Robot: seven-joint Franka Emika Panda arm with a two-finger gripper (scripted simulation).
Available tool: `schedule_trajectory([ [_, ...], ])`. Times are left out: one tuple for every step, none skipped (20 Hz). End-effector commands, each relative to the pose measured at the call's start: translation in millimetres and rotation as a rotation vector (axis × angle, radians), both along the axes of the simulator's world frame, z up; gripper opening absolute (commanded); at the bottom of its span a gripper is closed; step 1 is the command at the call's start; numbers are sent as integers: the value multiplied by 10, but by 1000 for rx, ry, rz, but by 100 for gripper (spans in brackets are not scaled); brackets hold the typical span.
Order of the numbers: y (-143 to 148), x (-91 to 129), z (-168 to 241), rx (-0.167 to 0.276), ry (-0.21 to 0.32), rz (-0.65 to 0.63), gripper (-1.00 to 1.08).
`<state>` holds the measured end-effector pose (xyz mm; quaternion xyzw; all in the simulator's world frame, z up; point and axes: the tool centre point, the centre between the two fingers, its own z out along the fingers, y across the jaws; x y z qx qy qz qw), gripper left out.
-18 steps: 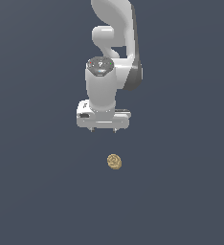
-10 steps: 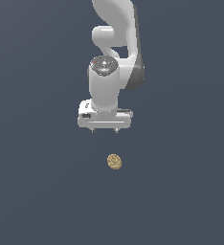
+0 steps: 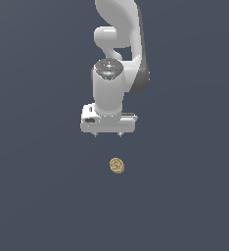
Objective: Pick up the object and move it to a goal position.
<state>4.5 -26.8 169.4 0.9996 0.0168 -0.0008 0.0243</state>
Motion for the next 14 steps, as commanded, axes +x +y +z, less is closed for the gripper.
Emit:
schedule_trajectory([
  [21, 51, -36, 2, 0, 3, 100],
  [31, 79, -55, 3, 0, 4, 100],
  [43, 110, -76, 4, 0, 6, 100],
  [57, 145, -101, 5, 0, 7, 100],
  [72, 182, -128, 7, 0, 9, 100],
  [89, 222, -157, 9, 0, 11, 100],
  [107, 264, -191, 10, 0, 13, 100],
  [127, 309, -227, 13, 0, 15, 100],
  [148, 357, -266, 15, 0, 18, 100],
  [171, 406, -310, 18, 0, 20, 100],
  [195, 456, -355, 21, 0, 23, 100],
  [217, 501, -398, 24, 0, 25, 100],
  [239, 543, -439, 27, 0, 27, 100],
  [259, 581, -478, 30, 0, 29, 100],
])
